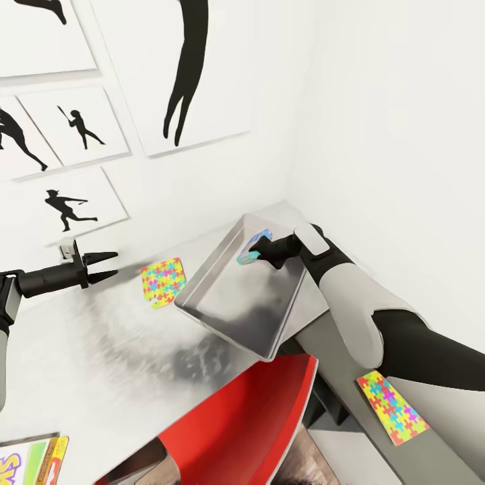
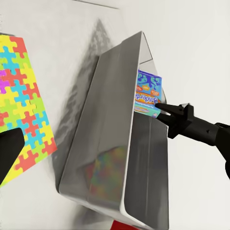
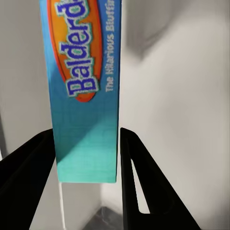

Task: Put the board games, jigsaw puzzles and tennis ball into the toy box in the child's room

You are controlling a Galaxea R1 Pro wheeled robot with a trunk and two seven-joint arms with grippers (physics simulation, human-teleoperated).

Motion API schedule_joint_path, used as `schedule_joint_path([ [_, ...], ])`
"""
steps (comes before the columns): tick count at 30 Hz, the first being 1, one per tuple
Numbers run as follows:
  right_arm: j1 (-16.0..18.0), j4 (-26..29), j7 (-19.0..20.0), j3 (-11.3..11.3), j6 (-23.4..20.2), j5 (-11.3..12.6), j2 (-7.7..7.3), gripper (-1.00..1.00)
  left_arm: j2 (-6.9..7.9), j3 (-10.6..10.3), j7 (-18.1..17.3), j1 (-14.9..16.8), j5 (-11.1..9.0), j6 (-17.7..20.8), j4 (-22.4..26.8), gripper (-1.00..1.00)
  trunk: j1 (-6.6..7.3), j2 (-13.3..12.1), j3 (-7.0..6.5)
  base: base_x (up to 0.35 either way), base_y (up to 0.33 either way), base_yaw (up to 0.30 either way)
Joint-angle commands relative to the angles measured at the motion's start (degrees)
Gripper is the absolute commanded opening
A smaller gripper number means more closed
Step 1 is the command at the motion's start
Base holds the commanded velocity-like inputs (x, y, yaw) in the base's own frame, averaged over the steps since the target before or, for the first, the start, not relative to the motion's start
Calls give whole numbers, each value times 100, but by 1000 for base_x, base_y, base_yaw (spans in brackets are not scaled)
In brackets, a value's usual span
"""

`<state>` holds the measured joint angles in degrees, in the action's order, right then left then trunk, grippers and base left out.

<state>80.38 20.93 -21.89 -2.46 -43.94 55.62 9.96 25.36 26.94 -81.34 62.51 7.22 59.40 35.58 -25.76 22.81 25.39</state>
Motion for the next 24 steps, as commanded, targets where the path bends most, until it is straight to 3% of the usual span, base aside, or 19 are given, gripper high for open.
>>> schedule_joint_path([
  [1, 4, 7, -49, -26, -10, 45, 4, -100, -4, 22, -49, 7, 60, 60, 2, 100, -3, 11, 19, 0, 0, 0],
  [19, 4, 7, -18, -26, -10, 39, 4, -100, -1, 22, -49, 7, 60, 60, 20, 100, -3, 11, 186, 0, 0, 0],
  [24, 4, 7, 429, -20, -3, 32, 4, -100, -1, 22, -49, 7, 60, 60, 20, 100, -3, 11, 231, 0, 0, 0],
])
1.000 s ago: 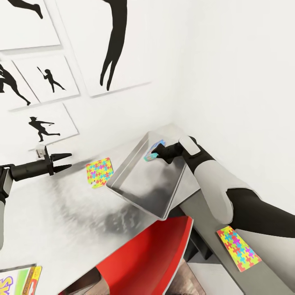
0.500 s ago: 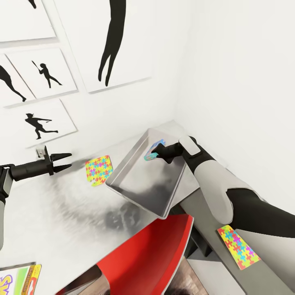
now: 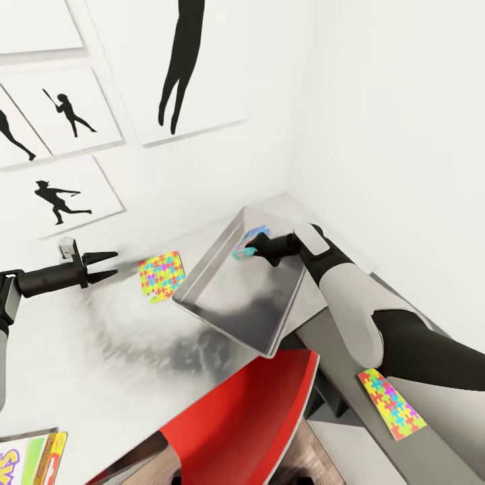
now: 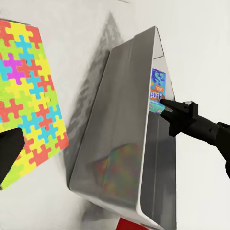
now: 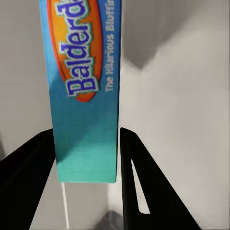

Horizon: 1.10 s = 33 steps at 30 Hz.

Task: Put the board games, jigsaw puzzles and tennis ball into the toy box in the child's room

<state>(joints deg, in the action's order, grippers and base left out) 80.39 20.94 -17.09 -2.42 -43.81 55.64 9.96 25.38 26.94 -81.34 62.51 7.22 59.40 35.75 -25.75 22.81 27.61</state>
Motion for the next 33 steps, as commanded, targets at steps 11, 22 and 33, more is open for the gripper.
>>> schedule_joint_path([
  [11, 3, 6, 298, 215, 2, 25, 4, -100, 2, 22, -49, 7, 60, 60, 2, 100, -3, 10, 35, 0, 0, 0],
  [22, 3, -4, 313, 233, -5, 26, 4, -100, 2, 22, -49, 7, 60, 60, 2, 100, -3, 10, 35, 0, 0, 0],
  [33, -198, -5, 844, 225, 170, 27, 4, -100, 2, 22, -49, 7, 60, 60, 2, 100, -3, 10, 35, 0, 0, 0],
])
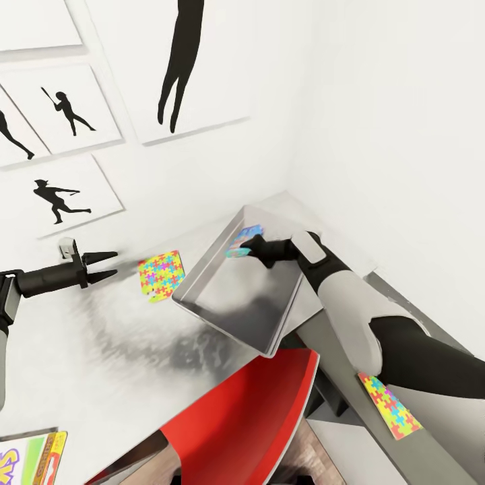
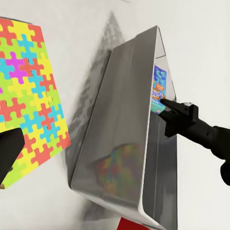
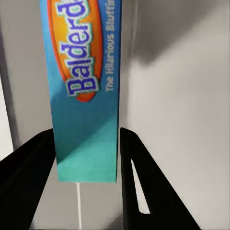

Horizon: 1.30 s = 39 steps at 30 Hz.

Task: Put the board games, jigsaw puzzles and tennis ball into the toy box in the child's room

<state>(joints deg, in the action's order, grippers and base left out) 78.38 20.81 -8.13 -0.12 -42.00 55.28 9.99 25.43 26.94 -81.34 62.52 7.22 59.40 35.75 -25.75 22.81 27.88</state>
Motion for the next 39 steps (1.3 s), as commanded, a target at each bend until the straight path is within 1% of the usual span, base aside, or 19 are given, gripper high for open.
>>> schedule_joint_path([
  [1, -42, 6, 38, -1, -1, 63, 1, -100, -3, 22, -48, 6, 60, 60, 2, 100, -3, 10, 8, 0, 0, 0],
  [3, -92, 7, 133, 7, 9, 62, 1, -100, -3, 22, -48, 6, 59, 60, 2, 100, -3, 10, 8, 0, 0, 0],
  [6, -118, 6, 176, 10, 14, 60, 1, -100, -3, 22, -48, 6, 60, 60, 2, 100, -3, 10, 8, 0, 0, 0],
  [18, -128, -38, 180, 9, 16, 61, 1, -100, -3, 22, -48, 6, 60, 60, 2, 100, -3, 10, 8, 0, 0, 0],
  [25, -130, -43, 165, 0, 23, 64, -83, -100, -9, 22, -48, 6, 59, 60, 2, 100, -3, 10, 8, 0, 0, 0],
  [28, -130, -42, 163, 2, 35, 69, -182, -100, -10, 22, -48, 6, 59, 60, 2, 100, -3, 10, 8, 0, 0, 0],
  [31, -130, -46, 162, 1, 52, 70, -221, -100, -11, 23, -48, 6, 60, 60, 2, 100, -3, 10, 8, 0, 0, 0],
  [39, -130, -51, 173, 9, 63, 68, -234, -100, -8, 22, -48, 6, 59, 60, 2, 100, -3, 10, 8, 0, 0, 0],
])
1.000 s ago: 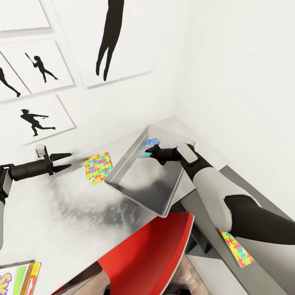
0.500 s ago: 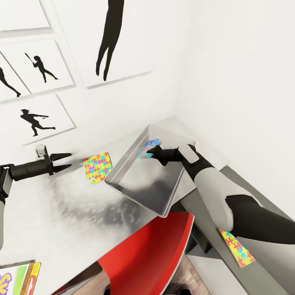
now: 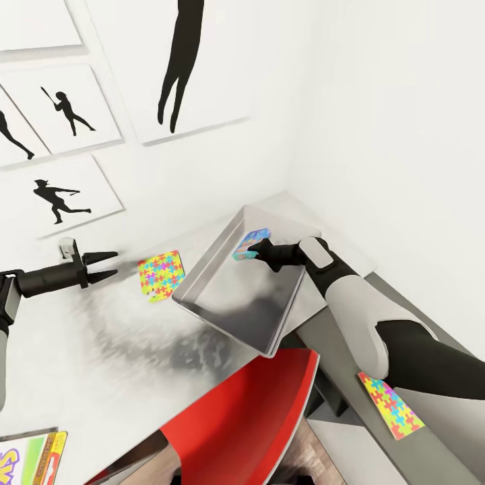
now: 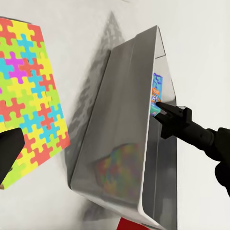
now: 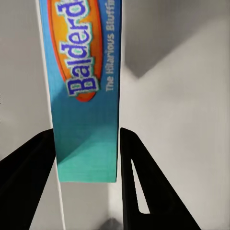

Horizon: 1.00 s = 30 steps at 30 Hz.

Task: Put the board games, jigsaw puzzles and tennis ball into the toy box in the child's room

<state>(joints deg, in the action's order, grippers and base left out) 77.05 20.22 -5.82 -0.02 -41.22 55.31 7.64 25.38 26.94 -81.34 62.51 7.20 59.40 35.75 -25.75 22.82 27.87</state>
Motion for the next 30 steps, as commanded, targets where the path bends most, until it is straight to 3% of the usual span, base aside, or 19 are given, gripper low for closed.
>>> schedule_joint_path([
  [1, 3, 8, -55, 0, -12, 62, 1, -100, -1, 22, -49, 6, 61, 60, 2, 100, -3, 10, 9, 0, 0, 0],
  [16, 3, 3, -50, 11, -12, 55, -3, -100, -7, 22, -49, 6, 62, 60, 2, 100, -3, 10, 9, 0, 0, 0],
  [29, 3, -16, -68, -10, -12, 68, -127, -100, -2, 22, -49, 6, 62, 60, 2, 100, -3, 10, 9, 0, 0, 0],
  [30, 3, -17, -68, -9, -14, 68, -126, 100, -3, 22, -49, 6, 60, 60, 2, 100, -3, 10, 9, 0, 0, 0],
])
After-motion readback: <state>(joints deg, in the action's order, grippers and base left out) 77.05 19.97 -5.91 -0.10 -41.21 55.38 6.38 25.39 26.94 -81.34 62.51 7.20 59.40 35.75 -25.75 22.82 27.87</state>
